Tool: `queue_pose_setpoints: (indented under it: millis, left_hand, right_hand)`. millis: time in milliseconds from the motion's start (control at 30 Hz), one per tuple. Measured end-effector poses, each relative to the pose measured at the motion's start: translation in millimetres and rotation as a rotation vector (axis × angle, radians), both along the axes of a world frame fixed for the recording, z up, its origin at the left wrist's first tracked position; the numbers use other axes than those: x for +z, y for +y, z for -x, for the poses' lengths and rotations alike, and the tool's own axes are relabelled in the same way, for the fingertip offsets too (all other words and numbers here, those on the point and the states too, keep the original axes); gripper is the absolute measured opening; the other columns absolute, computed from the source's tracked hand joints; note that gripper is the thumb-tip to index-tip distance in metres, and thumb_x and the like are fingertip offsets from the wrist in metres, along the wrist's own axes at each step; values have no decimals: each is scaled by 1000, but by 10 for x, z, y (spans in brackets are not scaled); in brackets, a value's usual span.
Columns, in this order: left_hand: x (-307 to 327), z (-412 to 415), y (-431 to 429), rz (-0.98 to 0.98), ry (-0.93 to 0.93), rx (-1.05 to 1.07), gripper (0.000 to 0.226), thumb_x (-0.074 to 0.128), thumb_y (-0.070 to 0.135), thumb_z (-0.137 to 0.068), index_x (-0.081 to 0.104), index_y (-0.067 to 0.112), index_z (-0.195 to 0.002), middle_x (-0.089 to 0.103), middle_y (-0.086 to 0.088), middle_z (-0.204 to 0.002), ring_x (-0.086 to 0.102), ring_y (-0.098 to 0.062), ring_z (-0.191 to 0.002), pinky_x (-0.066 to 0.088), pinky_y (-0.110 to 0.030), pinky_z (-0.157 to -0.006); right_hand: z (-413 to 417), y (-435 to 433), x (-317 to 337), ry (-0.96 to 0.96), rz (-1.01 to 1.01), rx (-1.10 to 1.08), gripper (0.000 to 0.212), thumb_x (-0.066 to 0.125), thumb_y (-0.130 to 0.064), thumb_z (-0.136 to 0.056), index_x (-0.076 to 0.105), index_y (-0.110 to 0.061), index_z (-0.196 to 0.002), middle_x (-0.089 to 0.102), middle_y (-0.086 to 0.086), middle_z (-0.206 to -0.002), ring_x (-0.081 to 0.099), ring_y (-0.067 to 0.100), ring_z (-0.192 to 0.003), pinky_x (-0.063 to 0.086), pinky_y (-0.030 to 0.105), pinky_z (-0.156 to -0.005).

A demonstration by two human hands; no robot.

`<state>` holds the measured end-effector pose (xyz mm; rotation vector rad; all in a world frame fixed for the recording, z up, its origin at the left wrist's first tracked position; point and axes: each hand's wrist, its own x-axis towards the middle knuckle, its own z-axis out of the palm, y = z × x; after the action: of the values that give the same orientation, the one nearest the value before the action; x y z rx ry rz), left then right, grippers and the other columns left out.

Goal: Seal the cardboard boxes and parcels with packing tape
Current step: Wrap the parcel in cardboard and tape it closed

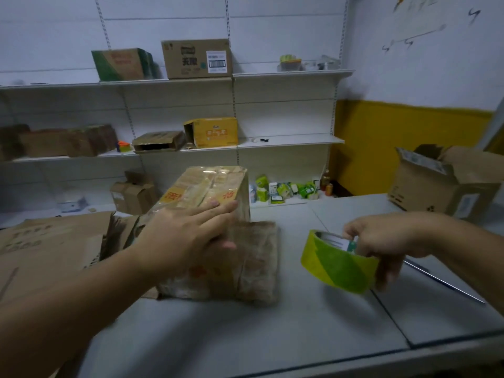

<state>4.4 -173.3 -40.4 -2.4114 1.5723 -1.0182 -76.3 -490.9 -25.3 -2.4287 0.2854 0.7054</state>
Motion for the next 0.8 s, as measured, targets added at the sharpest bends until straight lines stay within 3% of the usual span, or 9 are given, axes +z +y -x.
queue_pose_setpoints:
  millis: [100,233,333,433,500,567,633,700,800]
  left_hand:
    - [1,-36,130,-2,-7,-1,55,26,53,-98,64,16,-113,61,-1,-125,67,-24,-99,59,-39,-55]
    - [1,-21,77,1,-10,27,58,21,54,-99,63,18,-115,62,-1,-124,69,-23,-96,55,-33,-50]
    - [-27,-18,95,27,5,13,55,19,51,-100,58,19,-124,59,-1,-129,65,-24,-105,57,-33,-58]
    - [-52,-17,96,67,26,3,55,19,45,-100,62,19,-124,57,1,-130,62,-22,-111,57,-33,-65]
    - [-51,-10,75,75,24,-14,54,20,44,-100,63,19,-123,57,1,-130,62,-23,-111,58,-35,-65]
    - [-45,-3,55,70,13,-23,54,20,43,-100,63,19,-121,57,1,-130,62,-23,-110,58,-35,-63]
    - [-43,7,50,74,12,-17,53,21,43,-100,63,20,-120,57,2,-130,63,-22,-109,57,-34,-62]
    - [-49,14,53,70,24,-6,52,22,44,-99,63,21,-121,57,3,-129,63,-23,-109,57,-34,-62]
    - [-31,22,62,67,27,18,54,21,45,-99,62,20,-122,59,2,-128,64,-23,-108,55,-33,-62]
  right_hand:
    - [70,26,-196,55,99,-54,28,55,-14,-85,58,6,-104,68,16,-62,61,18,-44,45,18,-41]
    - [101,129,-476,28,140,-57,31,49,-16,-86,57,7,-104,65,15,-59,58,17,-41,44,17,-42]
    - [109,112,-647,-110,141,-96,32,46,-23,-90,59,2,-105,66,13,-63,58,16,-41,42,18,-44]
    - [181,-7,-731,-242,85,-134,43,49,-45,-94,64,-4,-95,68,7,-63,60,15,-46,45,21,-49]
    - [262,-171,-755,-455,131,-210,46,48,-55,-92,64,-13,-85,67,2,-67,63,15,-58,51,29,-58]
    - [375,-396,-776,-683,460,-290,36,50,-52,-91,62,-19,-96,64,-2,-87,59,14,-81,51,33,-70]
    - [484,-614,-827,-648,719,-348,38,51,-48,-92,54,-19,-117,56,4,-113,51,20,-102,47,35,-82]
    - [566,-741,-927,-526,722,-389,34,52,-45,-92,53,-19,-114,52,7,-113,49,23,-100,46,36,-81]
    - [576,-763,-1056,-552,651,-423,15,53,-34,-95,55,-19,-91,52,0,-88,49,15,-77,42,29,-63]
